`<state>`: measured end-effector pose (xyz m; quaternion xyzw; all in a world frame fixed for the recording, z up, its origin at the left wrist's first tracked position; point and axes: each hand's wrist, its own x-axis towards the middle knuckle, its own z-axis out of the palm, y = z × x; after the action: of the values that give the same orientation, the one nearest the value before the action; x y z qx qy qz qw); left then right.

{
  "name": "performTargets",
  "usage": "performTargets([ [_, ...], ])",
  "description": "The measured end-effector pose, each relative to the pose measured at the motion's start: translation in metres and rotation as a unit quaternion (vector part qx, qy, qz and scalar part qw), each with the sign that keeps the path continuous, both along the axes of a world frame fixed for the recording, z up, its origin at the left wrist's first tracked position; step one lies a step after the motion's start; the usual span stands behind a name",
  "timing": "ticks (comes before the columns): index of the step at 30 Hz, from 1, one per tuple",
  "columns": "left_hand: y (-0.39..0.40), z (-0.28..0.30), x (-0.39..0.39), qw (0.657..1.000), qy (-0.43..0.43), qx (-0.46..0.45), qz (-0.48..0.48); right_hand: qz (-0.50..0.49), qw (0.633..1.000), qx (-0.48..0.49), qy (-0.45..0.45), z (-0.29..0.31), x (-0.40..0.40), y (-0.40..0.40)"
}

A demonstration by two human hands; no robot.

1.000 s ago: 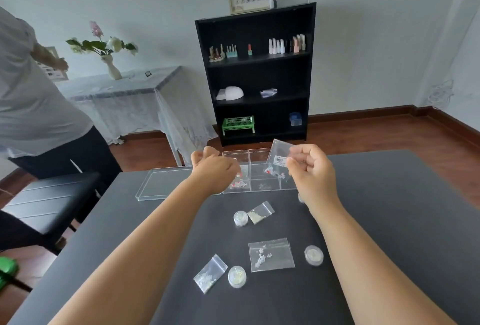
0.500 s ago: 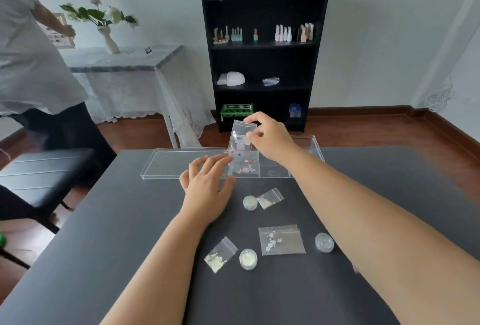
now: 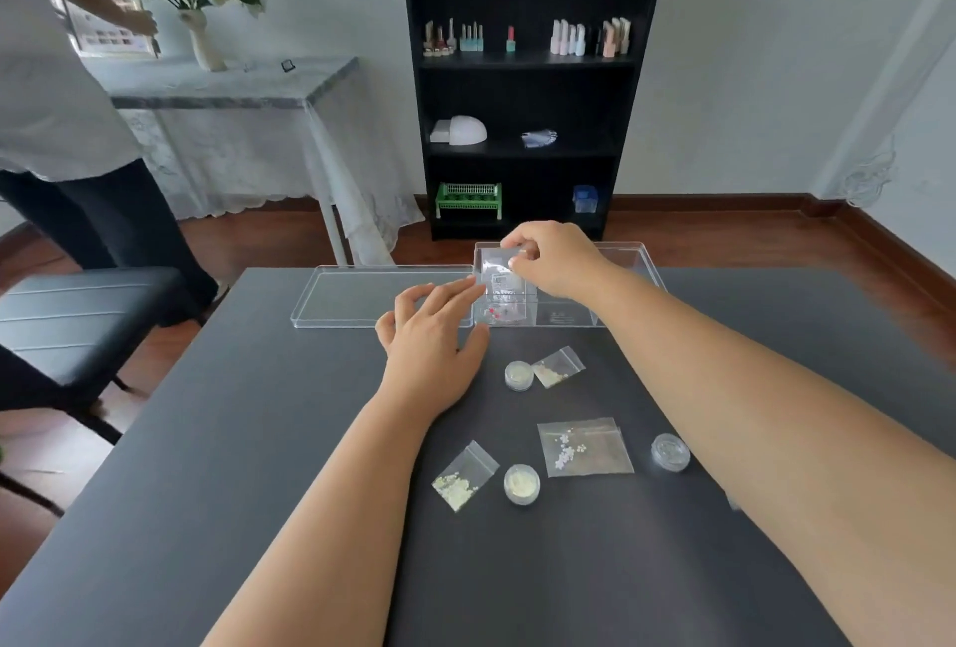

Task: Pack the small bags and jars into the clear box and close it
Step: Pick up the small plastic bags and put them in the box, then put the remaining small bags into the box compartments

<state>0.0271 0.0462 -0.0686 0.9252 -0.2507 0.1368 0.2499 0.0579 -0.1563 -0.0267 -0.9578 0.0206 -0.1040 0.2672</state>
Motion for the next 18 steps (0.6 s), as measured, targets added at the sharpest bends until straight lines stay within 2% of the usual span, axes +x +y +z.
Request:
performTargets([
  [3, 0.000, 0.000, 0.000, 1.000, 0.009, 0.003, -0.002, 0.000, 0.992, -0.121, -0.037, 0.001, 0.001, 0.002],
  [6, -0.001, 0.001, -0.001, 1.000, 0.019, 0.001, -0.002, 0.001, 0.982, -0.190, -0.017, 0.004, -0.003, 0.005],
  [9, 0.000, 0.004, -0.004, 1.000, 0.024, -0.008, -0.012, -0.007, 0.983, -0.184, -0.007, 0.009, -0.011, 0.006],
  [13, 0.001, 0.018, -0.017, 0.995, 0.007, -0.078, -0.056, -0.016, 0.983, -0.168, -0.073, 0.013, -0.041, 0.000],
  [16, -0.003, 0.031, -0.035, 0.983, 0.021, -0.086, -0.161, -0.009, 0.988, -0.123, -0.097, 0.010, -0.076, -0.014],
  [18, -0.010, 0.038, -0.051, 0.964, 0.071, -0.052, -0.252, -0.020, 0.992, -0.086, -0.093, 0.005, -0.099, -0.029],
])
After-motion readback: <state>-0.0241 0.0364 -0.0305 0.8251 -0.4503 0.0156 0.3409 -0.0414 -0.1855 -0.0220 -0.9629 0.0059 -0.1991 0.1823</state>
